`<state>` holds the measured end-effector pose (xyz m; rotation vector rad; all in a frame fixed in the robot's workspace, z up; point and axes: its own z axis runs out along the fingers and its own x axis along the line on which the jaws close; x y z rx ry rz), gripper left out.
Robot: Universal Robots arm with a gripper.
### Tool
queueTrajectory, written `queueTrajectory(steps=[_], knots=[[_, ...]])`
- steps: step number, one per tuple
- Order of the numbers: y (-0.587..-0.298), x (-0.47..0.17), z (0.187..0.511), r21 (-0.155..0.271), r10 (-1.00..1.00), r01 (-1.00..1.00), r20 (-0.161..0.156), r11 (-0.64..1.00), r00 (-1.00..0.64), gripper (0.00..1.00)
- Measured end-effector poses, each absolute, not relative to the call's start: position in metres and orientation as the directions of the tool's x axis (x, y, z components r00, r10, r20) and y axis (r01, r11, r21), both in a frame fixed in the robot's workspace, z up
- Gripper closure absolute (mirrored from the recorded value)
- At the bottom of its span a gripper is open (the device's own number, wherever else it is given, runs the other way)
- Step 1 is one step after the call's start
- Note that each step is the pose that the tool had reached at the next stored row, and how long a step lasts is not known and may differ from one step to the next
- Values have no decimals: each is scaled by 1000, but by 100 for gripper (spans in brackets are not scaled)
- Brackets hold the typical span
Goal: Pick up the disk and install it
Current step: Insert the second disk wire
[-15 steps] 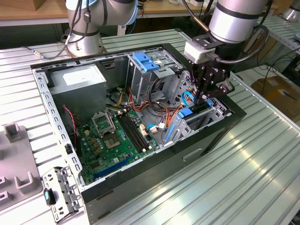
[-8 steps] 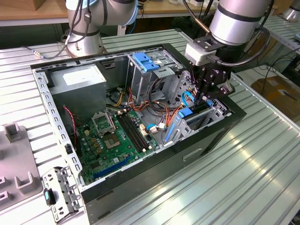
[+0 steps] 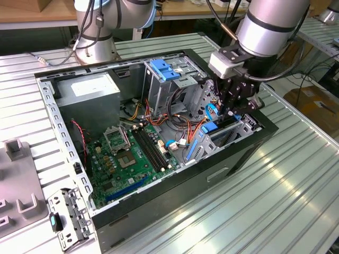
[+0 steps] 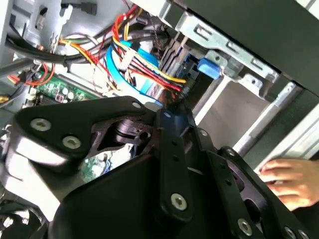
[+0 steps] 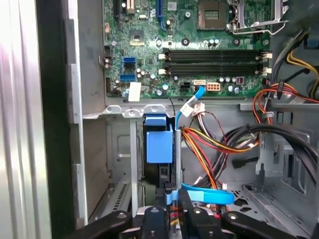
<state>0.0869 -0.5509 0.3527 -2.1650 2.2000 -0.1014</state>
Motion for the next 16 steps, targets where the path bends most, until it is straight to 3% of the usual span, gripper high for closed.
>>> queueTrajectory(steps=[6,10,16], knots=[[-551,87,359,-84,-1000,-996,8,16,-16,76],[-551,87,359,-84,-1000,-996,8,16,-16,89],[-552,87,346,-83,-1000,-996,9,15,-16,89]])
